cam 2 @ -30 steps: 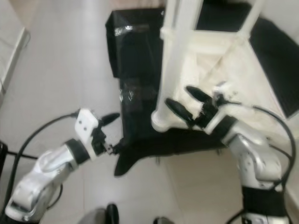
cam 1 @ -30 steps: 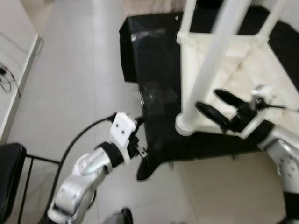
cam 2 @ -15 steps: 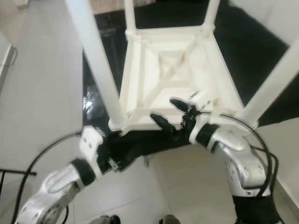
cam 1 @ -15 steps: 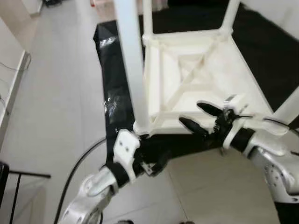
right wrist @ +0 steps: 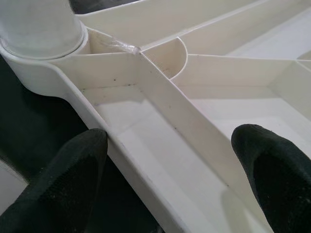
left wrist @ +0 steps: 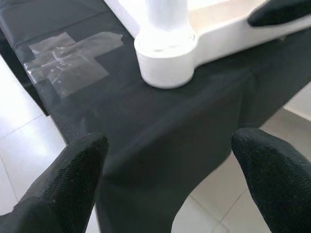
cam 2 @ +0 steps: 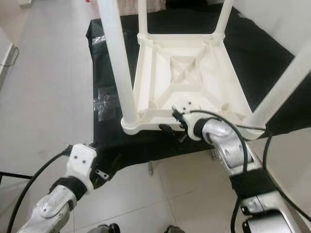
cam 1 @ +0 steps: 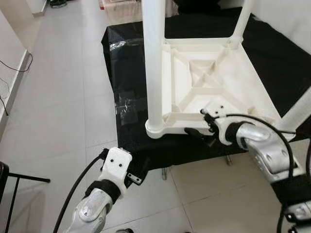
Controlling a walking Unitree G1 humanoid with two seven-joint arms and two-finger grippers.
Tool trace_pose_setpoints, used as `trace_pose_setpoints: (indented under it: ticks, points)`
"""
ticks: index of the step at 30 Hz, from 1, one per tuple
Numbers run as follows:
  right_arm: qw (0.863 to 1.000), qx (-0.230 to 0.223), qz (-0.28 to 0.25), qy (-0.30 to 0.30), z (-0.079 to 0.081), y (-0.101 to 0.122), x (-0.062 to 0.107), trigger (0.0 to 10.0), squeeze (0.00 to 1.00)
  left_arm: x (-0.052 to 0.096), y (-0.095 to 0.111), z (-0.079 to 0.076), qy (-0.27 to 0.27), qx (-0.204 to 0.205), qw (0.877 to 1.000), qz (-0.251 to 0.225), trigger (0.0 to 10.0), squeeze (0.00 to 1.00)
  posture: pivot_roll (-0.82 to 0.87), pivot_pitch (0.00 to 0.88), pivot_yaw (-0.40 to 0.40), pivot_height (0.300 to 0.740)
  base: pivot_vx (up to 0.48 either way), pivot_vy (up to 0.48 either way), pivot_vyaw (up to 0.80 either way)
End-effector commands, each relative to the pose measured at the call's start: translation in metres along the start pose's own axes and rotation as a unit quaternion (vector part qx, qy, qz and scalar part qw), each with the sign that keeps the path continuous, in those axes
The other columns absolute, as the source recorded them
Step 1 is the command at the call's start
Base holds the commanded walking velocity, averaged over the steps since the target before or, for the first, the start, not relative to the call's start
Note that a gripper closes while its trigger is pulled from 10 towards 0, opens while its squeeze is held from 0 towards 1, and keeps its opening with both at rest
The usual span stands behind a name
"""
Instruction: Building children table
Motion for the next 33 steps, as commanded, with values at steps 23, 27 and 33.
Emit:
trace_pose_setpoints:
  ticks: [23, 27, 33]
  points:
    - [0.972, -0.012, -0.002, 0.233, 0.029, 0.023, -0.021, 10.0, 0.00, 0.002, 0.001, -0.009, 0.005, -0.030, 1.000, -0.002, 10.0, 0.00, 0.09, 0.204, -0.034, 0.740, 0.000, 0.000, 0.00]
    - [0.969, -0.011, -0.007, 0.247, 0.031, 0.024, -0.020, 10.0, 0.00, 0.002, 0.001, -0.009, 0.005, -0.030, 1.000, -0.002, 10.0, 0.00, 0.09, 0.204, -0.034, 0.740, 0.000, 0.000, 0.00]
    - [0.961, -0.015, -0.030, 0.274, 0.028, 0.032, -0.012, 10.0, 0.00, 0.003, 0.000, -0.010, 0.003, -0.032, 0.999, -0.002, 10.0, 0.00, 0.09, 0.205, -0.031, 0.740, 0.000, 0.000, 0.00]
Point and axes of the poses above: a point about 5 cm out from each wrist's last joint towards the gripper, its own x axis pointing back from the gripper into the wrist, its own y axis along the axis of the wrist's last joint, z = x × y, the point moved 2 cm from there along -x, pointing out of the wrist towards the gripper, and after that the axes turned 7 degrees about -x, right-handed, at the moved point
